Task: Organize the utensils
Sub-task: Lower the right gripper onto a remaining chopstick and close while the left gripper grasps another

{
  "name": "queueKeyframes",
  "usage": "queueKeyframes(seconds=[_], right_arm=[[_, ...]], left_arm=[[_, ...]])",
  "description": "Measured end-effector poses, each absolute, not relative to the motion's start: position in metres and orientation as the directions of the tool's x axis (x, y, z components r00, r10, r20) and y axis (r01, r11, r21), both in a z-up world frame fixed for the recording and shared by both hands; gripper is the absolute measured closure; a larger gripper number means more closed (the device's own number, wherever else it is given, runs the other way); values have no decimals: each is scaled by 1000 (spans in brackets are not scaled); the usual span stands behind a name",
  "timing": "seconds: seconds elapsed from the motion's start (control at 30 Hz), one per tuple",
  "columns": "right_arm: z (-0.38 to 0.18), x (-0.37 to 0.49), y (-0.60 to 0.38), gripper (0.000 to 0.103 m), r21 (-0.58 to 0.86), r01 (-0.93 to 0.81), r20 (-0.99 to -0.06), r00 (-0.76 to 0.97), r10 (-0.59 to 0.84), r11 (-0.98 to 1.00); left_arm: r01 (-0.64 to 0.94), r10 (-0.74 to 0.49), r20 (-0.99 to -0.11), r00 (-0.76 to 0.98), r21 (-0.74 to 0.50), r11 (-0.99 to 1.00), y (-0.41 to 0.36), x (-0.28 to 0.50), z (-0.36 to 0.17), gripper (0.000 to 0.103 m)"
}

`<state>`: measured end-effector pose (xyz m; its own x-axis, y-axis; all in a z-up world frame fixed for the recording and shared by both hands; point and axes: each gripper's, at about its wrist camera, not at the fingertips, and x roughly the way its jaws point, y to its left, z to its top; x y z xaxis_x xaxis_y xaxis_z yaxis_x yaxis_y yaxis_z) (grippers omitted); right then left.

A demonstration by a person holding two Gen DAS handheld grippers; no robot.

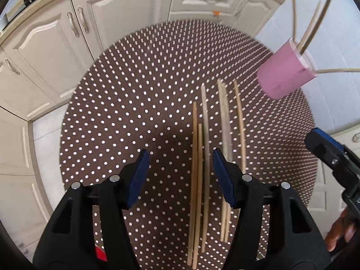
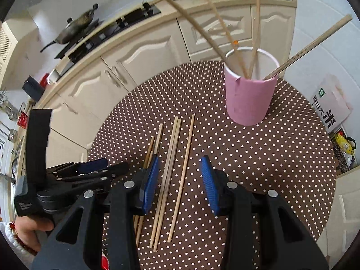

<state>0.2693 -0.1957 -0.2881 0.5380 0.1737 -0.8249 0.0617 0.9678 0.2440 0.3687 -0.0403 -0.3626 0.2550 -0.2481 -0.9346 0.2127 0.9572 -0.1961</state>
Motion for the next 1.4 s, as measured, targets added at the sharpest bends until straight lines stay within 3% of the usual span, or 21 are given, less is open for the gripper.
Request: queueKeyframes(seconds=[0.3,0.6,0.83,0.97,1.13,1.4], right_arm=[[-316,298,-195,67,250,34,-865,456,207,968],[-335,322,-194,67,232,17,-894,398,206,973],[-356,346,-194,72,186,43,-932,323,162,982],[-364,358,-190,85,163,36,-945,292,145,986],[-368,367,-187,96,162,24,-955,255,151,986],[-352,356,-187,99,219,9,-934,293,207,976]], left_arm=[[211,-200,-961,190,-159,965,-46,388,-401,45],[245,-162,-963,215,-107,964,-59,408,-404,45],[258,-111,-964,242,-46,965,-63,420,-404,69],[243,-109,-963,246,-48,969,-57,423,-403,77],[182,-134,-962,237,-91,979,-39,425,-406,95],[161,-184,-950,254,-146,976,-36,416,-388,97]])
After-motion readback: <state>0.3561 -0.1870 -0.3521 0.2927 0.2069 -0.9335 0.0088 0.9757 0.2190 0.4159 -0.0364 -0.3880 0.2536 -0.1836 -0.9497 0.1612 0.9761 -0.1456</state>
